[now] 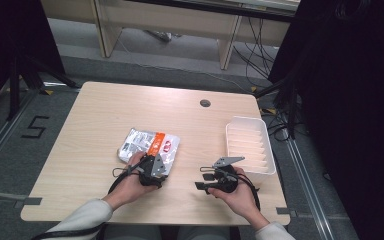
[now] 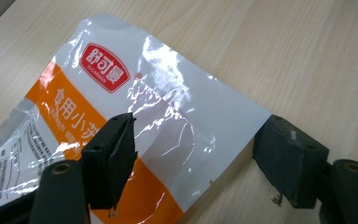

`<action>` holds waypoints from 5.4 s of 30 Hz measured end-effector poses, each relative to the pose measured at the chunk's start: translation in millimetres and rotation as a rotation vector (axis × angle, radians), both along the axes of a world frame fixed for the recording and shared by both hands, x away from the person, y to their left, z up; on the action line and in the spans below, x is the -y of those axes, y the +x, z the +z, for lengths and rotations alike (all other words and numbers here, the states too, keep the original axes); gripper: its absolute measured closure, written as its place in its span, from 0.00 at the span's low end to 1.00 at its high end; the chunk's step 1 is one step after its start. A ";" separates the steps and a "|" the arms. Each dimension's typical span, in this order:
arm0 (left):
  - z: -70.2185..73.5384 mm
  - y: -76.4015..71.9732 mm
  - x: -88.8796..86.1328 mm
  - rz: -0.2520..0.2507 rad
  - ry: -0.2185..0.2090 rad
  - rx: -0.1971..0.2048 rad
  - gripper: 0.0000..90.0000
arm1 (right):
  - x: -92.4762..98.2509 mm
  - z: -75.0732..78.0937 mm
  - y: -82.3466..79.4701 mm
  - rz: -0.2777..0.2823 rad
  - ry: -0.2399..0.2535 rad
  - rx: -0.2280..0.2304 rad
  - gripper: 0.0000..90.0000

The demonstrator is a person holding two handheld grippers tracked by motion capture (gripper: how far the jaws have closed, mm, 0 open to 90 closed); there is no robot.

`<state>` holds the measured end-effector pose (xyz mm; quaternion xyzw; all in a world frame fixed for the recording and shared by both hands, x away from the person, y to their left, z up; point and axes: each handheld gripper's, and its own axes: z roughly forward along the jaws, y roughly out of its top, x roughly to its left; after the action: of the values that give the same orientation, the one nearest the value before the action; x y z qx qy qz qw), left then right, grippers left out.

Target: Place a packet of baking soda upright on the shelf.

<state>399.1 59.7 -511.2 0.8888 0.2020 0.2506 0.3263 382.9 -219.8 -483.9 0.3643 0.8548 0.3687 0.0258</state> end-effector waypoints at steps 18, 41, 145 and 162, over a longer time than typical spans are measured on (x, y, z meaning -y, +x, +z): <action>3.8 2.8 -4.0 0.045 -0.038 0.016 0.52 | -0.8 -1.0 -0.1 0.007 -0.004 -0.003 0.55; -1.7 1.9 -3.9 0.014 0.006 -0.007 0.66 | -1.5 -1.8 -0.5 0.010 -0.010 -0.011 0.55; -2.9 10.0 13.0 0.025 0.143 0.149 0.55 | -4.7 -5.9 0.1 0.015 -0.015 -0.017 0.54; -1.1 19.6 -0.5 0.089 -0.020 -0.036 1.00 | -6.4 -8.0 -0.4 0.009 0.008 -0.007 0.54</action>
<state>418.6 60.2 -512.3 0.8799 0.2498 0.2470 0.3200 382.5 -213.4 -491.9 0.3620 0.8549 0.3711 0.0196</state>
